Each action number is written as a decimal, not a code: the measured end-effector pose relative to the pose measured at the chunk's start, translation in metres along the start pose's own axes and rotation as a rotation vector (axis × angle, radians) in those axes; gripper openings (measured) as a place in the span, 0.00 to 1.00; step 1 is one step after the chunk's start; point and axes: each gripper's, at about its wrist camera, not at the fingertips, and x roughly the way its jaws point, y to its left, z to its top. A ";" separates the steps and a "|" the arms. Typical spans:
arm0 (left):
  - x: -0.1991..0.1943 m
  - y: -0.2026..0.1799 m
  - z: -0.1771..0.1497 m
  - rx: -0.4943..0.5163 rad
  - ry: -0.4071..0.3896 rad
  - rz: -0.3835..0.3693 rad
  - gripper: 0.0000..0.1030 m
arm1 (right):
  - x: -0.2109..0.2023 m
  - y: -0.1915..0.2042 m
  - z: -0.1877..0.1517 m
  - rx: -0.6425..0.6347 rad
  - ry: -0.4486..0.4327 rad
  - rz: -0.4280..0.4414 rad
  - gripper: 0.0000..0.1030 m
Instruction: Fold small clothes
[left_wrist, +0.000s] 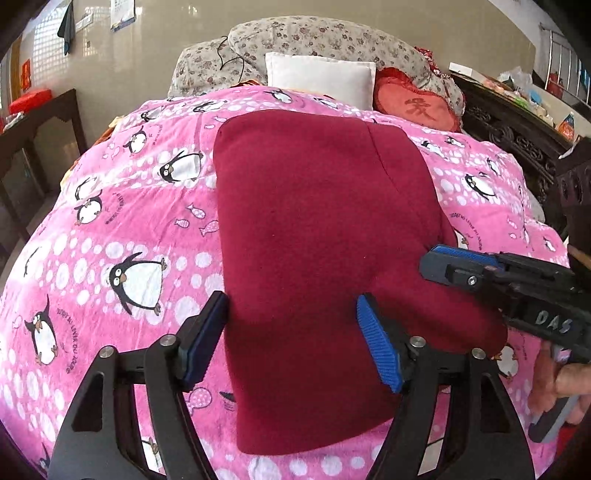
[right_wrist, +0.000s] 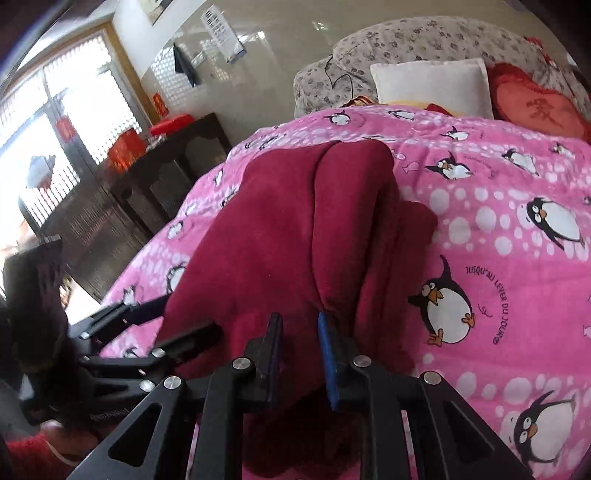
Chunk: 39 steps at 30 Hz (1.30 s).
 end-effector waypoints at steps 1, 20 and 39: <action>0.000 0.000 0.000 0.000 -0.001 0.003 0.70 | -0.003 0.001 0.002 -0.001 -0.003 0.007 0.18; -0.003 0.035 0.018 -0.149 0.003 -0.050 0.73 | -0.025 -0.002 0.016 0.096 -0.080 -0.068 0.72; -0.048 0.022 0.009 -0.101 -0.168 0.149 0.73 | -0.073 0.056 -0.003 -0.019 -0.217 -0.315 0.72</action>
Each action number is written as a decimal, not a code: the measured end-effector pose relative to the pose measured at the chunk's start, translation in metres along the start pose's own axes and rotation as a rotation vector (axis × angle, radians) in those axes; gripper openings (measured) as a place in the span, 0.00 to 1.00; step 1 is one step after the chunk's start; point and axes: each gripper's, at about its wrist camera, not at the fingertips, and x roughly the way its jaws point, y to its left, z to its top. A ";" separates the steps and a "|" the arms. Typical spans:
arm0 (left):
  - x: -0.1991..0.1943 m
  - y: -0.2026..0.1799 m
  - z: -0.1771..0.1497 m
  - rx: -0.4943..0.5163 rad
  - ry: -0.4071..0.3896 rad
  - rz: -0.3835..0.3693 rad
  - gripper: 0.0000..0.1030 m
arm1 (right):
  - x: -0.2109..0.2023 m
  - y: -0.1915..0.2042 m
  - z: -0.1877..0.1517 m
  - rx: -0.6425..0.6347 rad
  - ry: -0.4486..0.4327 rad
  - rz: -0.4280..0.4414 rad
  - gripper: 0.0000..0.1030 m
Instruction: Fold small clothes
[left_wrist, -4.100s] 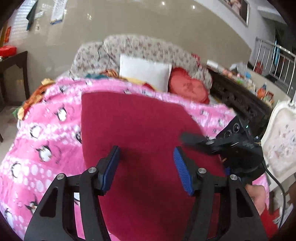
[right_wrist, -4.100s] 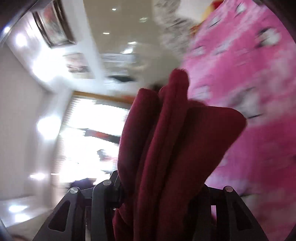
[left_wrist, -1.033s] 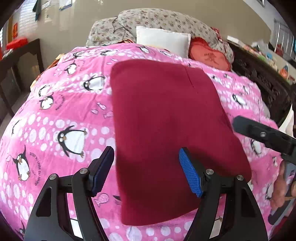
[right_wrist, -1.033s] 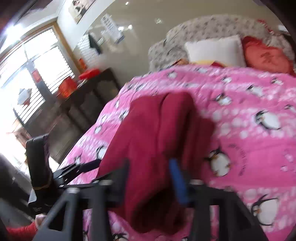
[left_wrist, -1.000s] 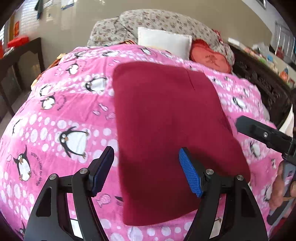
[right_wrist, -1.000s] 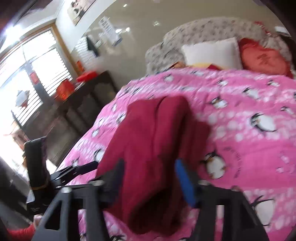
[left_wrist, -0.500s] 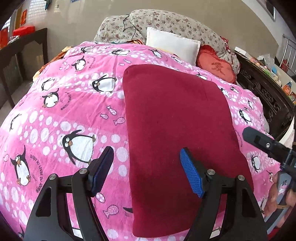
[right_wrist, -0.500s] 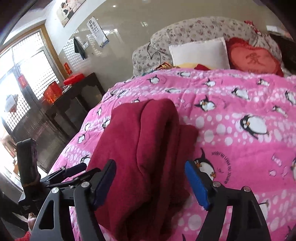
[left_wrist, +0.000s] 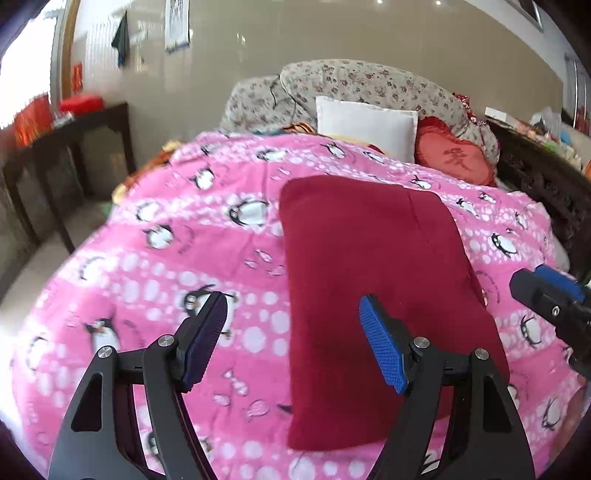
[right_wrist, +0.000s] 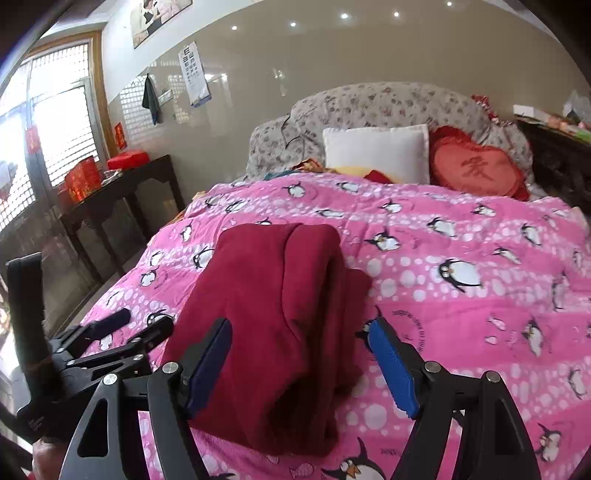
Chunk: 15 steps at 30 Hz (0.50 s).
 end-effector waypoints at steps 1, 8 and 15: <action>-0.005 0.001 -0.001 -0.010 -0.005 -0.006 0.73 | -0.003 0.001 -0.001 -0.001 -0.002 -0.016 0.72; -0.034 0.007 0.000 -0.058 -0.030 -0.027 0.73 | -0.025 0.007 -0.008 0.004 -0.024 -0.038 0.72; -0.058 0.005 -0.001 -0.050 -0.078 -0.019 0.73 | -0.038 0.020 -0.011 -0.013 -0.033 -0.042 0.72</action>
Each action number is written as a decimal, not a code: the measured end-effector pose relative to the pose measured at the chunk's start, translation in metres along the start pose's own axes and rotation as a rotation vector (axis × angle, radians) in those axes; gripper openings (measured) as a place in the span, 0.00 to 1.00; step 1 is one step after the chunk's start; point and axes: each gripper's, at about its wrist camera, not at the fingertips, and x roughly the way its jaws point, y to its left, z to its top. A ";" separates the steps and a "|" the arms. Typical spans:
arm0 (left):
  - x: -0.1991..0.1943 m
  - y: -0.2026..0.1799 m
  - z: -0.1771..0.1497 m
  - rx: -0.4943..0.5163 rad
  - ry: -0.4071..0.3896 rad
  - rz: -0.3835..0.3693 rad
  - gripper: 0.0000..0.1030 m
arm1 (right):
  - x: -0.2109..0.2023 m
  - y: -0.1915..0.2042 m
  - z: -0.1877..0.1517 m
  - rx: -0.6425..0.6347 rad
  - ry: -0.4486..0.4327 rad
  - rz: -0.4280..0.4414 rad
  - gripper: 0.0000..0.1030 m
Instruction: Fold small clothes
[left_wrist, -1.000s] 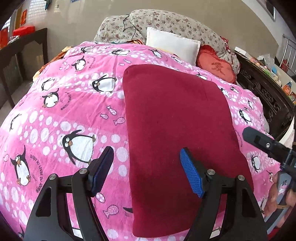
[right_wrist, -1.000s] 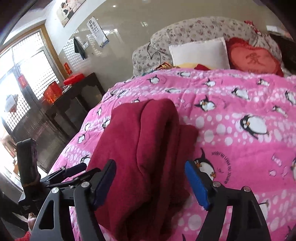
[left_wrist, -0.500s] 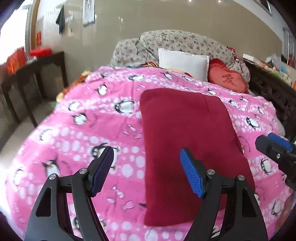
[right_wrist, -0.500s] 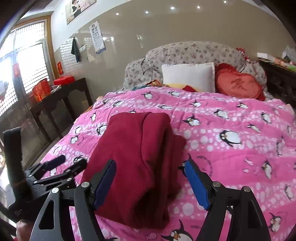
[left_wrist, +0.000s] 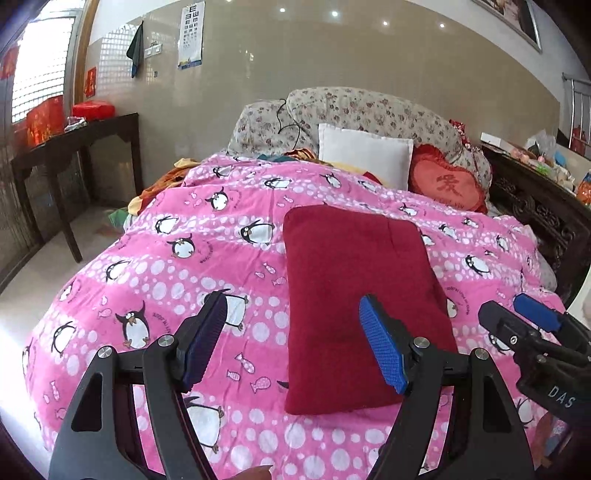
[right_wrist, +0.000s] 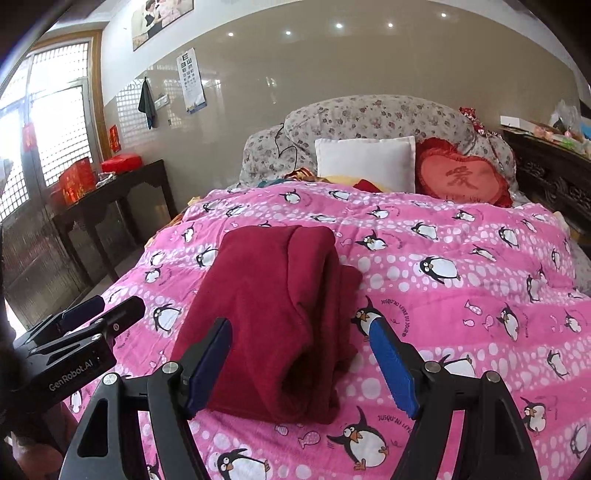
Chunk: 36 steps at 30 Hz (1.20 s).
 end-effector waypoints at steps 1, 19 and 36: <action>-0.002 0.000 0.000 0.001 -0.005 0.000 0.73 | -0.001 0.001 0.000 -0.003 -0.003 -0.002 0.73; -0.009 -0.006 -0.006 0.061 -0.036 0.019 0.73 | 0.002 0.011 -0.003 0.005 0.002 0.022 0.73; -0.004 -0.005 -0.005 0.061 -0.049 0.010 0.73 | 0.008 0.013 -0.001 0.006 0.016 0.041 0.73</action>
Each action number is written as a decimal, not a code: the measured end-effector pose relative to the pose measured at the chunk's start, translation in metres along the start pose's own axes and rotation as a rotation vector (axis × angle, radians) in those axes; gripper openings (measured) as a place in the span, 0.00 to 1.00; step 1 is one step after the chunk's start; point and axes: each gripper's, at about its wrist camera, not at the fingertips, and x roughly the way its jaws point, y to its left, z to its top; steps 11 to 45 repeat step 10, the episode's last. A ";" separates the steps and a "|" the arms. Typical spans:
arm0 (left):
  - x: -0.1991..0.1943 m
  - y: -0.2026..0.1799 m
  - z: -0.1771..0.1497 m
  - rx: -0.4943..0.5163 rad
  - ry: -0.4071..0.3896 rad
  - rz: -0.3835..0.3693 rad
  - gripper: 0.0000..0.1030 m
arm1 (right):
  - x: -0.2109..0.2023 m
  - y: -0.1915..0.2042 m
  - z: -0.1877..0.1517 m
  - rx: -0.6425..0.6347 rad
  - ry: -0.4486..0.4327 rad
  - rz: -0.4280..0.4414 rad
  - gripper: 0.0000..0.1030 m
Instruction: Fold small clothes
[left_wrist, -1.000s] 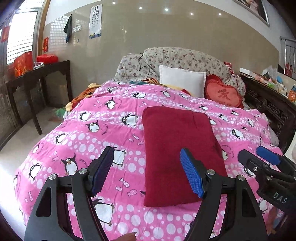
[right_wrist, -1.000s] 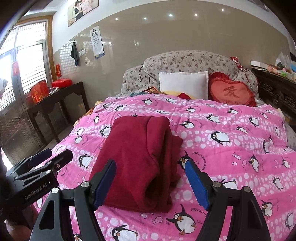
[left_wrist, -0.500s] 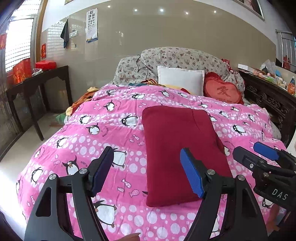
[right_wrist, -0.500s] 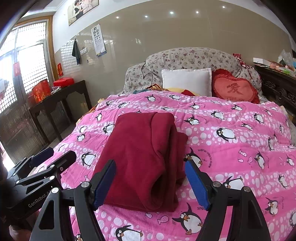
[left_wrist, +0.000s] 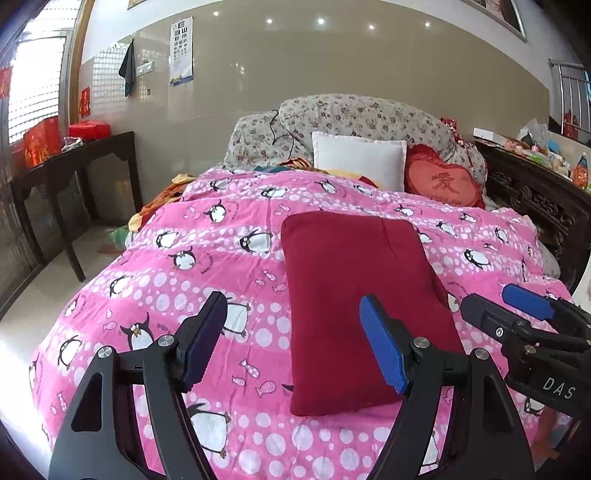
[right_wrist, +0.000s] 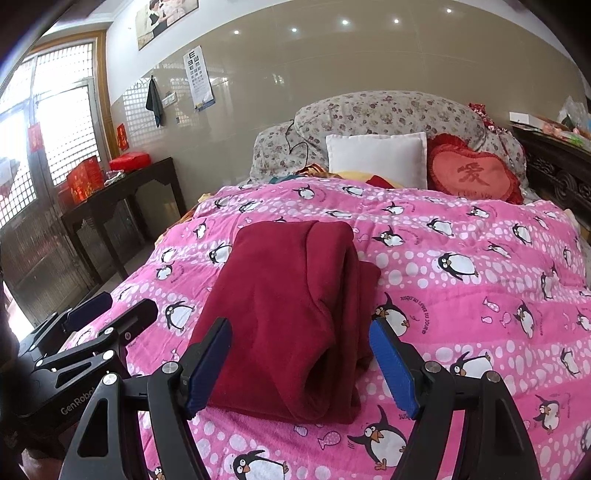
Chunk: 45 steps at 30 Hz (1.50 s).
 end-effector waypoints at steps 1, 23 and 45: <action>0.000 0.000 0.000 0.001 -0.005 0.002 0.73 | 0.000 0.000 0.000 0.000 0.000 0.002 0.73; -0.002 0.006 0.001 0.001 -0.026 0.020 0.73 | 0.003 -0.003 -0.002 0.014 0.007 0.011 0.73; -0.002 0.006 0.001 0.001 -0.026 0.020 0.73 | 0.003 -0.003 -0.002 0.014 0.007 0.011 0.73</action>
